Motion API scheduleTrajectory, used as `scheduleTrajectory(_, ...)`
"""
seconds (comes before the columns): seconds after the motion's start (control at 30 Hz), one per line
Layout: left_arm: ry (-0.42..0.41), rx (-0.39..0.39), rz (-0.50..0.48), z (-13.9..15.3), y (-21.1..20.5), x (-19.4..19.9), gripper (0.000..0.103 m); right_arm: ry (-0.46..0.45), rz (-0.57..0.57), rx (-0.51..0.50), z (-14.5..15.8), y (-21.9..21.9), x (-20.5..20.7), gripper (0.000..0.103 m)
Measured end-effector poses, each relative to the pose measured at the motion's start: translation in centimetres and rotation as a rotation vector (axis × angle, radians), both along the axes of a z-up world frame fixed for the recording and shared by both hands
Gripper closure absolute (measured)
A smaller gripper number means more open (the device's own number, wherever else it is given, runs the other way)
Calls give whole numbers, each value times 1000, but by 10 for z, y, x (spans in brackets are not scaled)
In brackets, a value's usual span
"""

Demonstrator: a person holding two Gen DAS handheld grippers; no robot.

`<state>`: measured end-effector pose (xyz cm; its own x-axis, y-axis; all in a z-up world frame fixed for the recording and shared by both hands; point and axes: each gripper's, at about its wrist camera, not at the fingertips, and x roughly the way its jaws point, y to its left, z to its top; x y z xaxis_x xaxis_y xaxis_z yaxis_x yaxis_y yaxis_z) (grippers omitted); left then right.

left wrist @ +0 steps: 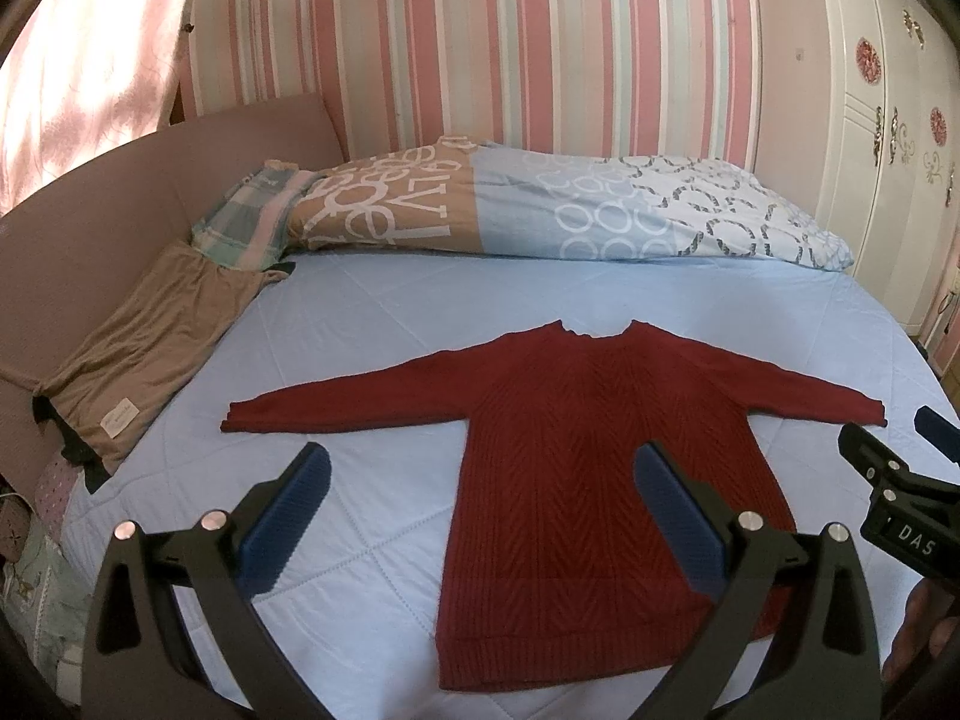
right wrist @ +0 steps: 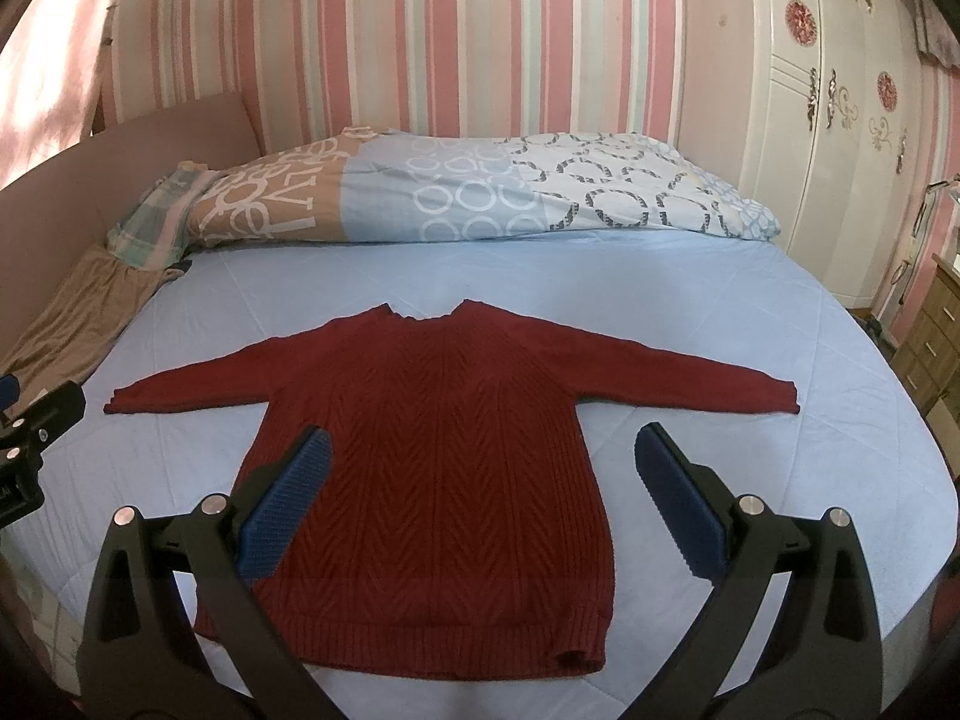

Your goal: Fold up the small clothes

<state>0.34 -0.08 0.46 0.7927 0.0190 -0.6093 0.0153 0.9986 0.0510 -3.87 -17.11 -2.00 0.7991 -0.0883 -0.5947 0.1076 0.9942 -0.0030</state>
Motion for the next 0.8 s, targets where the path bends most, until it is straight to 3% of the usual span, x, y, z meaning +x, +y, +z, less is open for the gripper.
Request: scheduleTrajectory(0.8, -4, -1, -2, 1, 3, -2, 2, 4, 0, 2, -2, -3, -1, 3)
